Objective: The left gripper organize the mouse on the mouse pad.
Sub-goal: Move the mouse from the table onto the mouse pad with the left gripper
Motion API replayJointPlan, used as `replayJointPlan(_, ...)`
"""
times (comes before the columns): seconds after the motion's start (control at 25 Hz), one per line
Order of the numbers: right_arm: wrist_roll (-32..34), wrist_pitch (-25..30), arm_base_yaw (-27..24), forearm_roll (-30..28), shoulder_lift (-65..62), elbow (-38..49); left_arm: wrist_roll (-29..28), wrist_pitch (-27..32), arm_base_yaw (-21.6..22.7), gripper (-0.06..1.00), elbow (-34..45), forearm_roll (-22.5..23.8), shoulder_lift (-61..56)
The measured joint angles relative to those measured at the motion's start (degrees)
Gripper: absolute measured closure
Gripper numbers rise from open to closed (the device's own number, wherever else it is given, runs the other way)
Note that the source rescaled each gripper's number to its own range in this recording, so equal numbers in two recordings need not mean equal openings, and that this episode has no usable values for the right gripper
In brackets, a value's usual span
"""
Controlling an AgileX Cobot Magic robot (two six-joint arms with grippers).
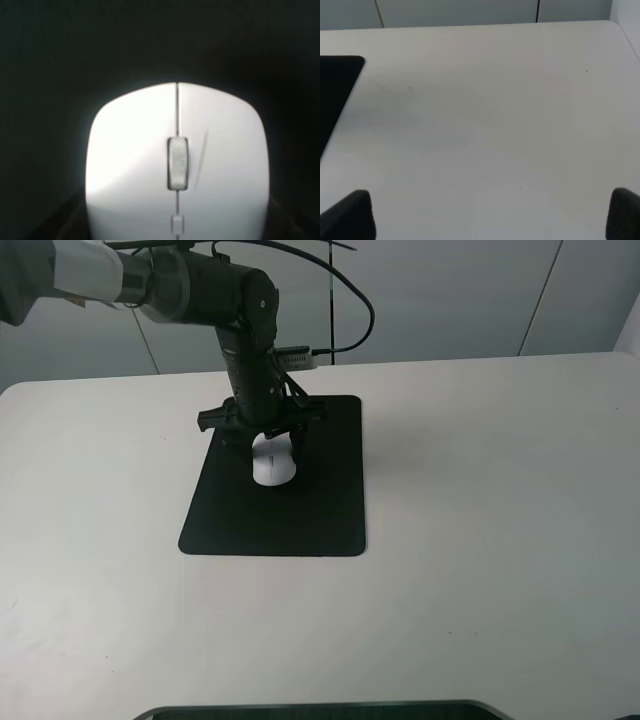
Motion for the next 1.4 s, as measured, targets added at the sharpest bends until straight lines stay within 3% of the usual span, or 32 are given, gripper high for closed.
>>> replayJointPlan(0.88, 0.00, 0.00, 0.00, 0.00, 0.00, 0.00, 0.10, -1.52, 0.10, 0.94, -0.20, -1.34, 1.96)
replayJointPlan(0.92, 0.00, 0.00, 0.00, 0.00, 0.00, 0.00, 0.23, -1.52, 0.10, 0.93, -0.20, -1.34, 1.96)
replayJointPlan(1.04, 0.00, 0.00, 0.00, 0.00, 0.00, 0.00, 1.16, -1.52, 0.10, 0.56, -0.20, -1.34, 1.96)
replayJointPlan(1.12, 0.00, 0.00, 0.00, 0.00, 0.00, 0.00, 1.41, -1.52, 0.10, 0.44, -0.20, -1.45, 1.96)
replayJointPlan(1.4, 0.00, 0.00, 0.00, 0.00, 0.00, 0.00, 1.40, -0.46, 0.10, 0.41, -0.20, -1.59, 1.96)
